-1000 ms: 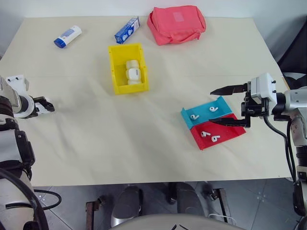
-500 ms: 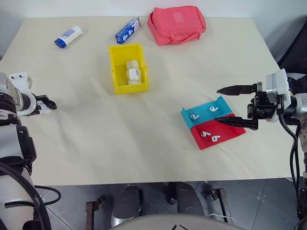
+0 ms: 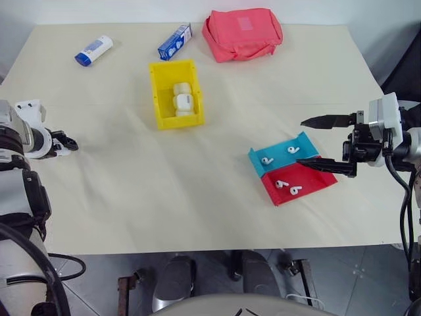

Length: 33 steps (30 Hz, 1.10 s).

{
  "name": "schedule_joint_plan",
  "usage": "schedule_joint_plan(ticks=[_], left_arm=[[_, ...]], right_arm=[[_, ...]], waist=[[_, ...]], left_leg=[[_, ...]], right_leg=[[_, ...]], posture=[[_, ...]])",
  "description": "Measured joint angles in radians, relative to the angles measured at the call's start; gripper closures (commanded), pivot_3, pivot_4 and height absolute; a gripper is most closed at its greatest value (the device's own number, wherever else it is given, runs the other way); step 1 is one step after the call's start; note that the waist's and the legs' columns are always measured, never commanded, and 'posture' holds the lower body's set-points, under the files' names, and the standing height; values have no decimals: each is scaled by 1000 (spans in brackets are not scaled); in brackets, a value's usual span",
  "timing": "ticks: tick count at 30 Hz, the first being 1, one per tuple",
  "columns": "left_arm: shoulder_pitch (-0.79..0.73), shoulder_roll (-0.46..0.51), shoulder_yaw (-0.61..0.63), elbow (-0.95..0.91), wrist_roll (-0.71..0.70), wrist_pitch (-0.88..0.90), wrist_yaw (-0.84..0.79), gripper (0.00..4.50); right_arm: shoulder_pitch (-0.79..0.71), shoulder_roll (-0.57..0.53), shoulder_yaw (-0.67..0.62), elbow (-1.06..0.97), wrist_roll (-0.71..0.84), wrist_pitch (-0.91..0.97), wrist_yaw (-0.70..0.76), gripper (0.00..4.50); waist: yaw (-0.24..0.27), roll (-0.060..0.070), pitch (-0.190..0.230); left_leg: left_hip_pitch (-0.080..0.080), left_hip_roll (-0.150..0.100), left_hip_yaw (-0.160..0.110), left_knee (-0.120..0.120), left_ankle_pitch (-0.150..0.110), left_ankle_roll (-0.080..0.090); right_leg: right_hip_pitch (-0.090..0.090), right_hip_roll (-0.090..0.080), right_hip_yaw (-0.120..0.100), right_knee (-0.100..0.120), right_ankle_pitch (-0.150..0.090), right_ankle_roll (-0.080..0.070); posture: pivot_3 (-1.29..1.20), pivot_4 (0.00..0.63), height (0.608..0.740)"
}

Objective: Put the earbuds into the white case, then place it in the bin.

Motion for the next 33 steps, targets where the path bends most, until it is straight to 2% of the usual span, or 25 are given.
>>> schedule_joint_plan(ticks=[1,8,11,14,17,19,24,29,33], left_arm=[[0,0,-1,0,1,0,-1,1697],[45,6,-38,-69,12,-48,-106,1703],[152,17,-33,-272,-20,-144,-221,1703],[298,-4,63,-594,-140,-326,-364,1703],[353,-104,164,-797,-272,-461,-442,1703],[380,-186,175,-886,-342,-560,-520,1703],[382,-410,103,-917,-425,-841,-733,1703],[340,-491,57,-846,-430,-992,-855,1703],[350,-512,21,-803,-432,-1052,-933,1703]], right_arm=[[-1,-3,0,2,-2,-2,0,0],[1,-31,-4,2,-5,-5,-1,0],[15,-55,-31,-4,-4,-4,-3,0],[38,-81,-63,-12,-2,-2,-5,0],[50,-86,-81,-25,0,4,-12,0],[80,-99,-88,-43,3,18,-17,0],[148,-110,-118,-96,7,42,-38,0],[237,-111,-164,-167,16,66,-69,0],[292,-111,-197,-213,24,86,-90,0]], waist=[[-1,0,0],[2,0,0],[1,-1,0],[1,-2,0],[2,-2,0],[3,-1,0],[4,-1,0],[3,0,-1],[2,-1,-1]], left_leg=[[0,0,0,0,0,0],[0,4,1,0,0,0],[-2,6,1,1,0,0],[-3,7,0,2,0,-1],[-2,7,-4,3,-1,-1],[-2,7,0,3,0,-1],[-3,7,5,5,0,0],[-2,7,6,5,0,1],[-3,8,6,5,0,2]], right_leg=[[0,0,0,0,0,0],[-1,0,1,1,0,0],[-2,0,1,0,0,0],[-3,-1,0,0,0,-1],[-2,-2,0,0,1,-1],[-1,-2,-1,0,1,-1],[-1,0,-1,0,1,-1],[-1,2,-1,-1,1,-1],[-1,2,-1,-1,1,-1]], posture=[[0,150,740],[0,150,740],[0,150,740],[0,150,740],[0,150,740],[0,150,740],[0,150,740],[0,150,740],[0,150,740]])
